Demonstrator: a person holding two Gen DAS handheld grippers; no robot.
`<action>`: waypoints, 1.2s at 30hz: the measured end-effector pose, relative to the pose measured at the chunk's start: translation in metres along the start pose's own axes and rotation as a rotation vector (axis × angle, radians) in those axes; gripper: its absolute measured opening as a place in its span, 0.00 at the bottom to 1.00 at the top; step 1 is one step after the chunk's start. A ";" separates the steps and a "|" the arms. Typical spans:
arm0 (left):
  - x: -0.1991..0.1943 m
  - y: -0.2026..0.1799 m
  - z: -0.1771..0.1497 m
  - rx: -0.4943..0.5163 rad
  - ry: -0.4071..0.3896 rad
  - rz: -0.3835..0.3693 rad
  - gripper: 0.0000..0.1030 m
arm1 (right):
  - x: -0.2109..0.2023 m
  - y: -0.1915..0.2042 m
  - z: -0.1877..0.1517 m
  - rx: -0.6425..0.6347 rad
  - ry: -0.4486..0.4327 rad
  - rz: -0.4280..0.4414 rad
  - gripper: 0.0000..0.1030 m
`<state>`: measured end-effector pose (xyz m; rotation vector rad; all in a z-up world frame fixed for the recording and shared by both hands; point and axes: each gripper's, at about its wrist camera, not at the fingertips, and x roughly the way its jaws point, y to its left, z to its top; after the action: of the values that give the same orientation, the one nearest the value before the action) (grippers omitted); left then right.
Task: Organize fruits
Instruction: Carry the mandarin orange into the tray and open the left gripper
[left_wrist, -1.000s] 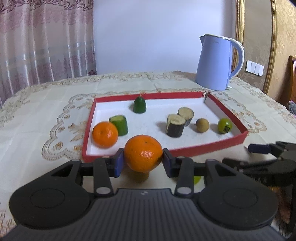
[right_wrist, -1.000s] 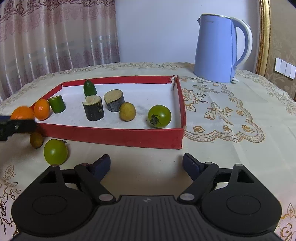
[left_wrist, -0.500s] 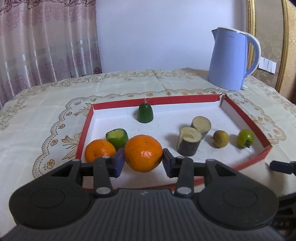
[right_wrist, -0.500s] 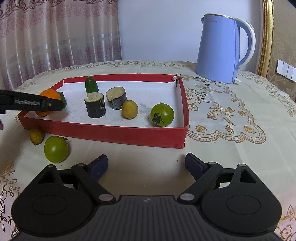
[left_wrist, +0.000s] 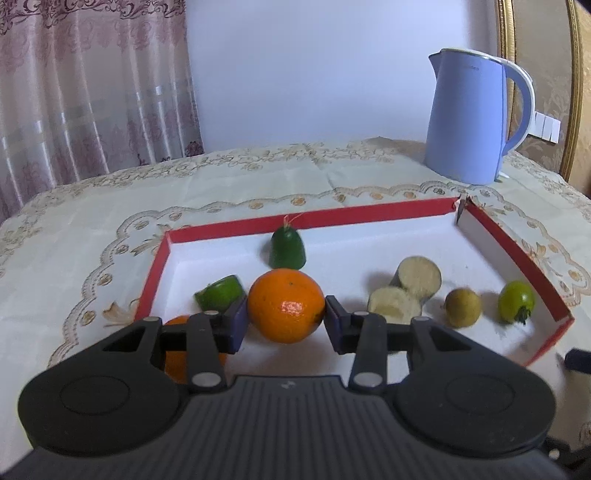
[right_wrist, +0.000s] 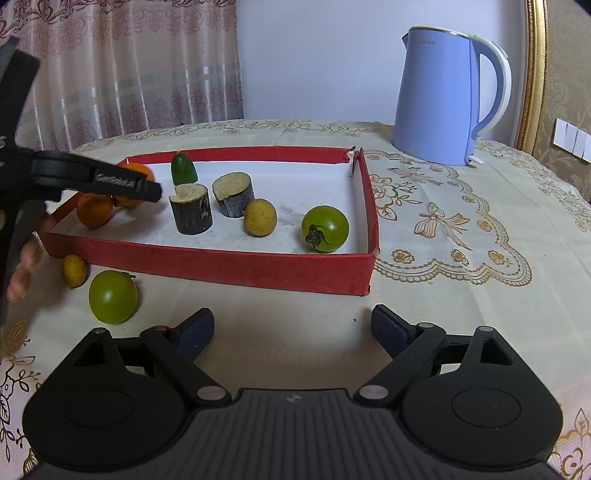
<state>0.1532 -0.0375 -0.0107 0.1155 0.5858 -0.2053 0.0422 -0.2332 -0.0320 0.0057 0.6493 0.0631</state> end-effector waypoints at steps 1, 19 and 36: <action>0.002 -0.001 0.001 0.000 -0.006 -0.003 0.39 | 0.000 0.000 0.000 0.000 0.000 0.000 0.90; 0.029 -0.006 0.003 -0.008 0.052 -0.006 0.65 | 0.002 0.001 0.000 0.002 0.000 0.004 0.91; -0.043 0.008 -0.009 0.018 -0.060 0.068 0.93 | 0.002 0.004 -0.001 -0.009 0.005 0.002 0.93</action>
<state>0.1154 -0.0214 0.0058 0.1465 0.5200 -0.1474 0.0429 -0.2297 -0.0336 -0.0026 0.6539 0.0683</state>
